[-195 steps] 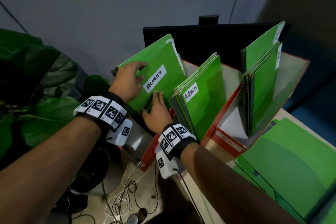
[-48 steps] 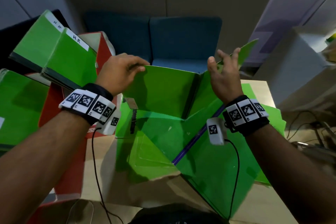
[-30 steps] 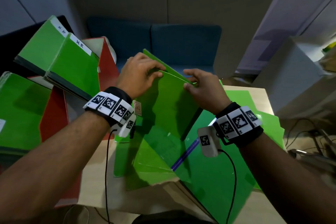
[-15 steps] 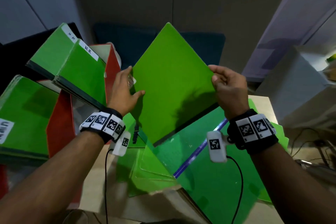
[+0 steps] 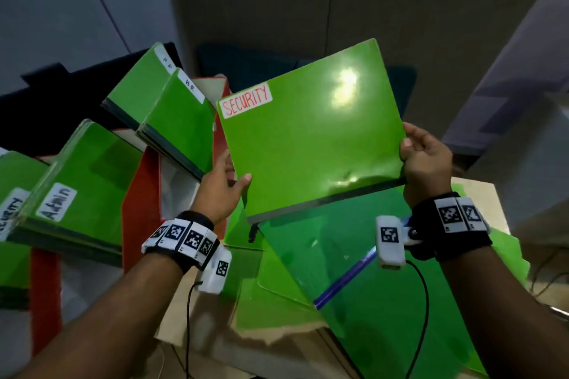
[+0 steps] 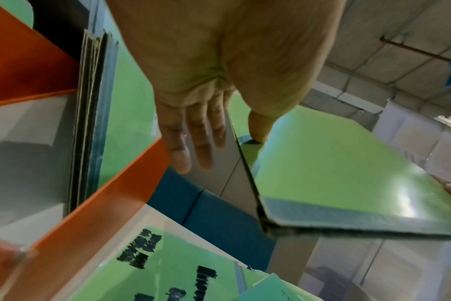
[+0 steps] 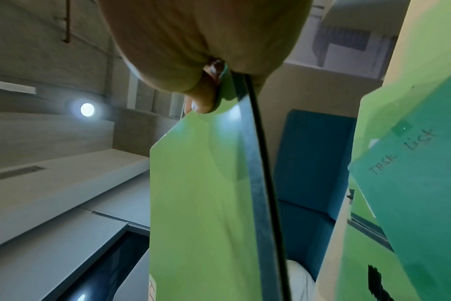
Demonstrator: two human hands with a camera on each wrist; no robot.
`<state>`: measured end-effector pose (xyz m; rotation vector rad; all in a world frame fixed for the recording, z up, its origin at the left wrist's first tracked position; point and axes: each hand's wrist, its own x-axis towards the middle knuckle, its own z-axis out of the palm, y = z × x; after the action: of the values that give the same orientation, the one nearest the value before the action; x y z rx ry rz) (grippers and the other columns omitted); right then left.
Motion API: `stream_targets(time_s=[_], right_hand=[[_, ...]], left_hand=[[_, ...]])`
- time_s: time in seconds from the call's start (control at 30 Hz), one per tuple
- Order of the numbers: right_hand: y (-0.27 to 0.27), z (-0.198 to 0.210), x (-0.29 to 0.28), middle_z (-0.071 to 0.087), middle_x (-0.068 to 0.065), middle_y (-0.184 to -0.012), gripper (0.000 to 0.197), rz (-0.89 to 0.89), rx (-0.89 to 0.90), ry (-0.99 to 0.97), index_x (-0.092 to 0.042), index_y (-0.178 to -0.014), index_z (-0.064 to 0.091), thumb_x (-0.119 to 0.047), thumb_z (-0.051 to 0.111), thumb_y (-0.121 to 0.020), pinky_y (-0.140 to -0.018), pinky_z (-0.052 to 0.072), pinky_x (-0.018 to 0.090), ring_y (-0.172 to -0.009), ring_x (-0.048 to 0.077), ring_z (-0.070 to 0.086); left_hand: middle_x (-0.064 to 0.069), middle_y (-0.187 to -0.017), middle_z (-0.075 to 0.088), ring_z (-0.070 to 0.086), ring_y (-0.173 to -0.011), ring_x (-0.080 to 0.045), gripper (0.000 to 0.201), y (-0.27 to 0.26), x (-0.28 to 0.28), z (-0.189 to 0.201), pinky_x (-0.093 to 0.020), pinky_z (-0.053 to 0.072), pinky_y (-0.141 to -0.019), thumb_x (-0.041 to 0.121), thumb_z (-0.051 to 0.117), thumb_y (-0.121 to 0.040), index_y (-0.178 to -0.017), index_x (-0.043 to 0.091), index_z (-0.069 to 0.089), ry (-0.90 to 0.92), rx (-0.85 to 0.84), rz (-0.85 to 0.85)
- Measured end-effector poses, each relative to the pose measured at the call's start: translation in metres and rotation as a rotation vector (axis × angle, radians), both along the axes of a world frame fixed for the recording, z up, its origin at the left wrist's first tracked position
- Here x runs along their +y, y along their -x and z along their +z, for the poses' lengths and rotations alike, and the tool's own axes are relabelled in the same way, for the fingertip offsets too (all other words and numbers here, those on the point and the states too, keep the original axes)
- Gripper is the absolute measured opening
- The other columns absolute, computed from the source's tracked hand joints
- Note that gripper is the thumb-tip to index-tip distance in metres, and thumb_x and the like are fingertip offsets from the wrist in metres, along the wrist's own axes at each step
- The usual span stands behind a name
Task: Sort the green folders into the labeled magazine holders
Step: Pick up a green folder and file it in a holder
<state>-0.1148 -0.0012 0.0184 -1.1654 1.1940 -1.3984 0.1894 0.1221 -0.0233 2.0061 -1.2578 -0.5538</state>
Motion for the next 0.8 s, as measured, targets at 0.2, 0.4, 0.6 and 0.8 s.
stream_targets(time_s=[0.2, 0.4, 0.6, 0.8], right_hand=[[-0.034, -0.017, -0.009, 0.065, 0.014, -0.101, 0.029, -0.007, -0.086, -0.115, -0.005, -0.121, 0.058, 0.002, 0.045, -0.096, -0.095, 0.048, 0.048, -0.093, 0.024, 0.058], [-0.091, -0.031, -0.003, 0.062, 0.002, -0.094, 0.029, 0.073, -0.035, -0.1, -0.002, -0.125, 0.052, 0.001, 0.048, -0.097, -0.079, 0.049, 0.016, -0.076, -0.001, 0.059], [-0.156, -0.03, 0.01, 0.062, 0.004, -0.112, 0.033, 0.277, 0.104, -0.107, -0.01, -0.125, 0.053, -0.01, 0.059, -0.093, -0.093, 0.048, 0.028, -0.106, 0.016, 0.059], [-0.213, -0.023, 0.037, 0.053, 0.002, -0.133, 0.049, 0.523, 0.195, -0.06, -0.017, -0.142, 0.043, -0.019, 0.058, -0.095, -0.104, 0.044, 0.045, -0.122, 0.018, 0.052]], left_hand=[[-0.013, -0.141, 0.049, 0.051, -0.121, -0.025, 0.073, -0.014, 0.022, 0.019, -0.034, 0.041, -0.097, 0.035, 0.06, -0.094, -0.153, 0.021, 0.019, -0.017, -0.038, 0.053], [0.0, -0.154, 0.034, 0.032, -0.139, -0.015, 0.063, -0.046, 0.049, 0.054, -0.035, 0.029, -0.112, 0.022, 0.056, -0.097, -0.151, 0.026, 0.025, 0.202, 0.039, 0.222], [0.0, -0.15, 0.04, 0.034, -0.129, -0.001, 0.06, -0.086, 0.08, 0.092, -0.016, 0.028, -0.105, 0.011, 0.053, -0.098, -0.151, 0.021, 0.028, 0.332, -0.103, 0.279], [-0.002, -0.148, 0.044, 0.042, -0.133, -0.013, 0.06, -0.136, 0.13, 0.119, -0.039, 0.039, -0.109, 0.01, 0.053, -0.097, -0.15, 0.025, 0.03, 0.352, -0.207, 0.368]])
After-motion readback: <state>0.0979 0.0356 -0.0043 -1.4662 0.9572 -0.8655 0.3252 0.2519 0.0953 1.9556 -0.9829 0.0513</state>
